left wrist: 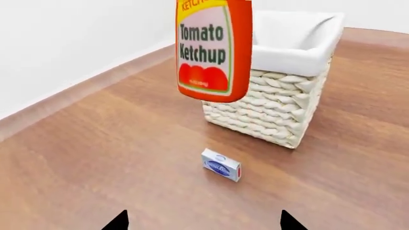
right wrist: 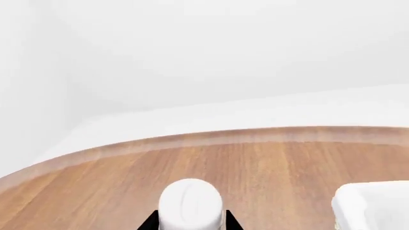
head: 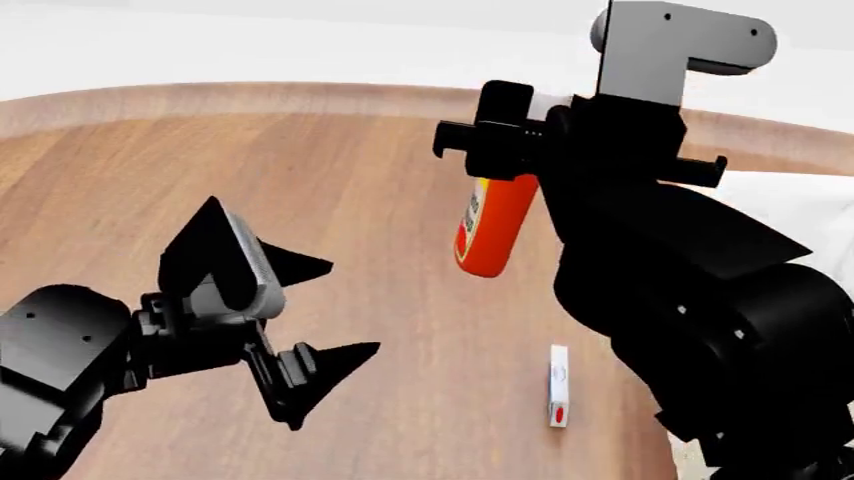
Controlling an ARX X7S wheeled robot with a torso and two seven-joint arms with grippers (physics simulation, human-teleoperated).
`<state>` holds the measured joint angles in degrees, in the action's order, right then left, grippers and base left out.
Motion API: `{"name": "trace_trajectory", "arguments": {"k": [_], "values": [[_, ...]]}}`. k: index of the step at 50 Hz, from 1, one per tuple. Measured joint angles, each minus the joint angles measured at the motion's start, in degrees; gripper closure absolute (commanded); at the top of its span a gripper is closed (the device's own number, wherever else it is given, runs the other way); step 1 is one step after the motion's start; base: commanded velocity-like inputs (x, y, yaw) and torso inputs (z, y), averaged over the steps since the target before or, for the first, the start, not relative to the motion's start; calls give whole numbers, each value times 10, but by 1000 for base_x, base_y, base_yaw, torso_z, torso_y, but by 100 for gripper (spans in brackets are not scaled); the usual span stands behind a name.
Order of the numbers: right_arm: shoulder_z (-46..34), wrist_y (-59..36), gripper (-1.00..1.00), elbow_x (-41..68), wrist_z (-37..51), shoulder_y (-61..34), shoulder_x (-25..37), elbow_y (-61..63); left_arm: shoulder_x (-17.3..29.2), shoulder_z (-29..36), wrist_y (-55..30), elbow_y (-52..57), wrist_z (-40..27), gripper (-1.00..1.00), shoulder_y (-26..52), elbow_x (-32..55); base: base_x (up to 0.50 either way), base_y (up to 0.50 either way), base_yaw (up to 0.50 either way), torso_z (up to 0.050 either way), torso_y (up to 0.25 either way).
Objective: Pick up the ketchup, and put it in the basket.
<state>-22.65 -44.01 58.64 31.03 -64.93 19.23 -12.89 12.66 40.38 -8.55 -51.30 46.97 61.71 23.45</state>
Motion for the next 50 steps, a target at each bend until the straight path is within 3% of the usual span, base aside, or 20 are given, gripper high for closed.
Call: {"name": "trace_trajectory", "arguments": {"k": [23, 37, 50], "values": [[16, -33, 100, -7, 26, -59, 61, 0, 37, -66, 53, 127, -225, -100, -115, -11, 0, 0, 0, 0, 0], [18, -59, 100, -9, 38, -88, 95, 8, 57, -118, 32, 218, -379, -100, -183, -5, 0, 0, 0, 0, 1], [21, -66, 100, -19, 47, -98, 121, 0, 80, -148, 14, 299, -468, -100, -242, 0, 0, 0, 0, 0, 0]]}}
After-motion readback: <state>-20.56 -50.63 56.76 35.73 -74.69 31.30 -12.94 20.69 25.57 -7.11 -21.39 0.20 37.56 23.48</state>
